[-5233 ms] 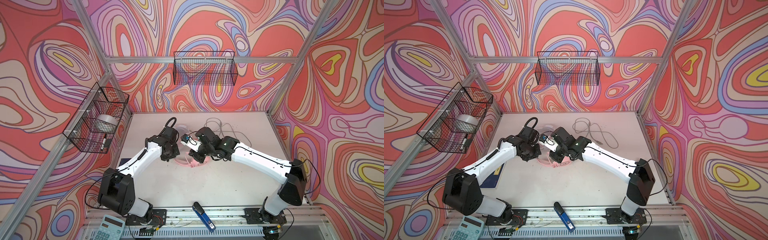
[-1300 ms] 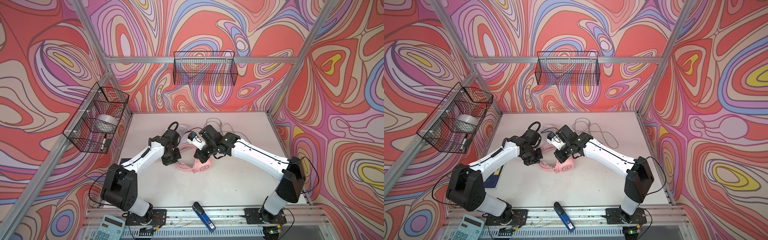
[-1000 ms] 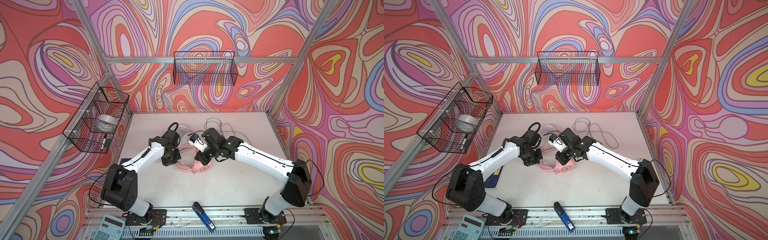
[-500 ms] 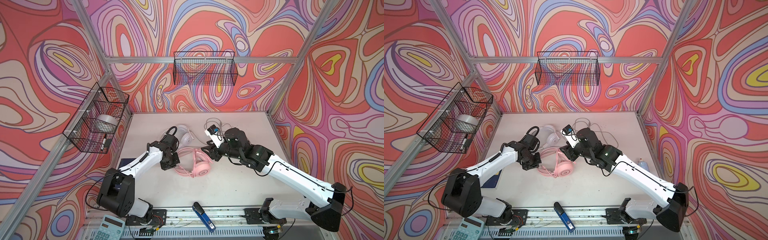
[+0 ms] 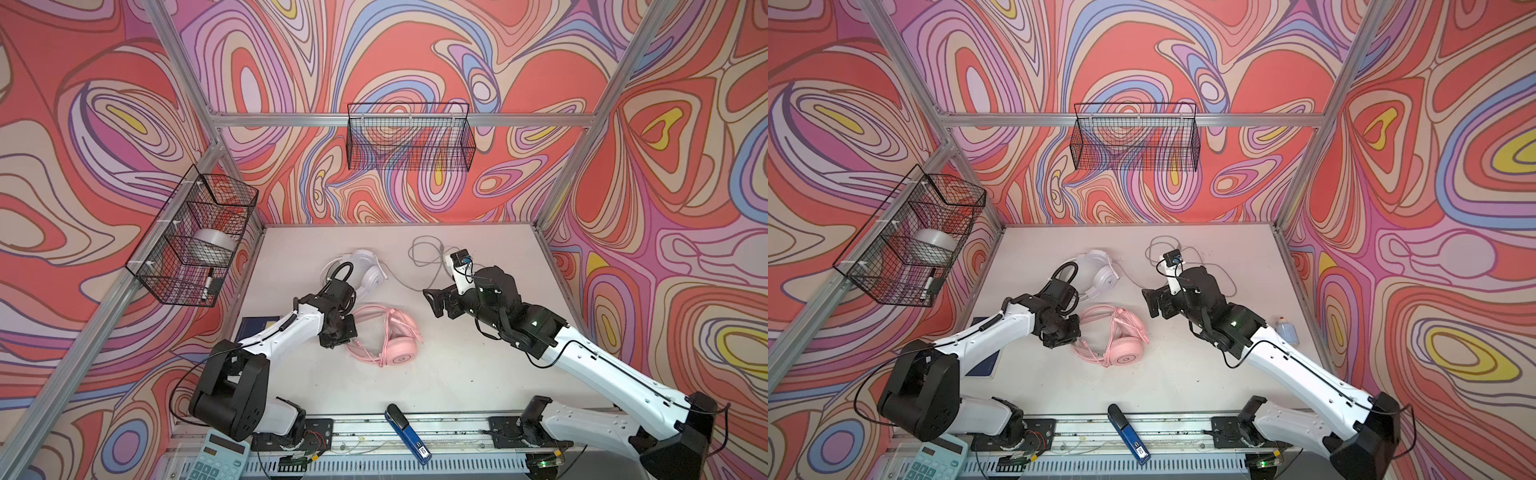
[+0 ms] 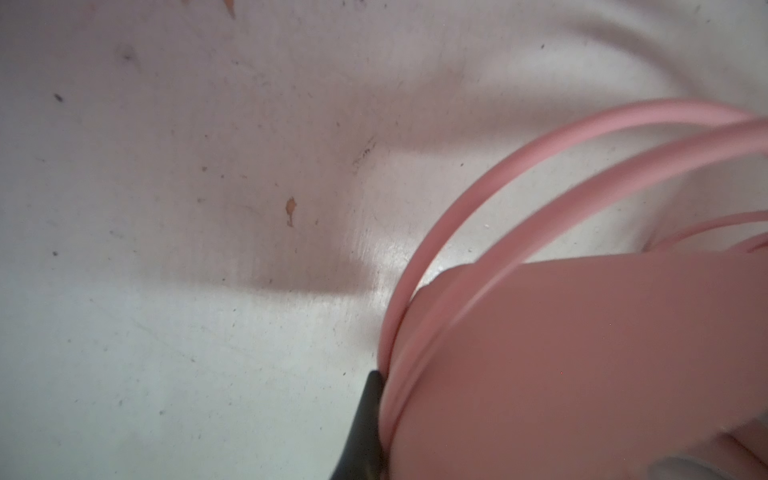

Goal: Wrap the headphones

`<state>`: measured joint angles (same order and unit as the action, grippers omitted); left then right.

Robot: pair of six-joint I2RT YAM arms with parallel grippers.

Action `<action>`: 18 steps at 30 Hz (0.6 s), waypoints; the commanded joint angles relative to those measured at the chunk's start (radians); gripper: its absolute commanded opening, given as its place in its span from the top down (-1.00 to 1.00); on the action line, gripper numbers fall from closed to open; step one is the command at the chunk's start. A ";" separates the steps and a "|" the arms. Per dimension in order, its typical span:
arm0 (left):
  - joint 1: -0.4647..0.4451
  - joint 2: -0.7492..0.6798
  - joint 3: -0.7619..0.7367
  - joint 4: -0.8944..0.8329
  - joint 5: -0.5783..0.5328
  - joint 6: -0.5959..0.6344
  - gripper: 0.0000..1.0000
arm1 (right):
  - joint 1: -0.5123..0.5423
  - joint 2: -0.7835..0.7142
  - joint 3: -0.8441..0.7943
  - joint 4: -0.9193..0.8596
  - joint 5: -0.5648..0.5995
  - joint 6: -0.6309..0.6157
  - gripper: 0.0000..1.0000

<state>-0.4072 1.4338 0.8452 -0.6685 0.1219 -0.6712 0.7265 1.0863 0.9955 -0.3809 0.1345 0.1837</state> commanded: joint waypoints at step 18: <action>-0.007 0.117 0.009 0.035 -0.033 0.083 0.62 | -0.042 -0.053 -0.095 -0.024 0.177 0.147 -0.97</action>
<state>-0.4072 1.5337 0.8410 -0.6132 0.1074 -0.6159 0.6884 1.0252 0.9043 -0.3882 0.2958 0.3180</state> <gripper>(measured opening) 0.175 0.985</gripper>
